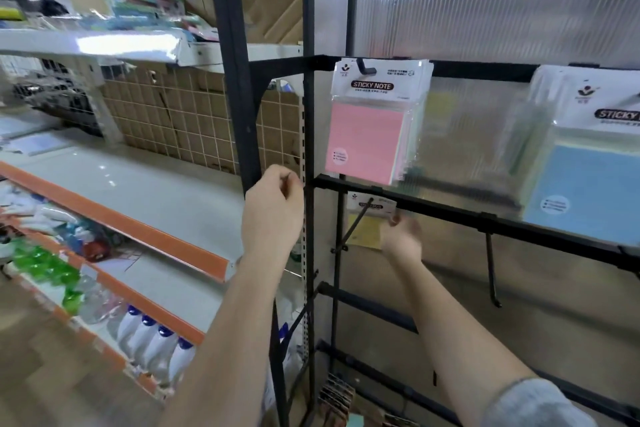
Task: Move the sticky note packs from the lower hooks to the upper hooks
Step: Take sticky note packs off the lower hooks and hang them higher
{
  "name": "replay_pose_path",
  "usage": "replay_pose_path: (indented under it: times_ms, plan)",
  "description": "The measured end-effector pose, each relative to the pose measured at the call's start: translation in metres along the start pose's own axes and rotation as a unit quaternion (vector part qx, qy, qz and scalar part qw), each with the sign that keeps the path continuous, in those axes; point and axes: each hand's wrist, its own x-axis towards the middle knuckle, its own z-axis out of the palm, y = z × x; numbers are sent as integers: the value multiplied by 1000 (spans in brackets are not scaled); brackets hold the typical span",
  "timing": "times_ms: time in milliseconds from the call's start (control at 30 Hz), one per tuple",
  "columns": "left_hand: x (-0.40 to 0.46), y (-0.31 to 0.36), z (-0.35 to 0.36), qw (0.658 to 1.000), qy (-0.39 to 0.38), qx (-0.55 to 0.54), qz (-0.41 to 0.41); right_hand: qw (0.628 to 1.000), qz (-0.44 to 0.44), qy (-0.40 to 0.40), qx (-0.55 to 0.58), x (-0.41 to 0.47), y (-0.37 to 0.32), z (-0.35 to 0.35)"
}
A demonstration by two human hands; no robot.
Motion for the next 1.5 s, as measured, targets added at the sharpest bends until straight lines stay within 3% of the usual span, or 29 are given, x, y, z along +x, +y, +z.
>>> replay_pose_path:
  times_ms: [233, 667, 933, 1200, 1500]
  plan:
    - [-8, -29, -9, 995, -6, 92, -29, 994, -20, 83, 66, 7, 5, 12]
    - [-10, -33, -15, 994, 3, 103, -35, 979, -44, 179, 90, 0, 14, 28]
    - [-11, -35, -19, 994, -2, 106, -39, 993, -66, 81, 62, 9, 11, 28]
    - [-14, -41, -28, 994, 12, 101, -38, 981, -168, 75, 63, -25, 11, 23]
    - [-29, -48, -40, 992, 20, 111, -55, 975, -190, 18, 111, -82, 6, 12]
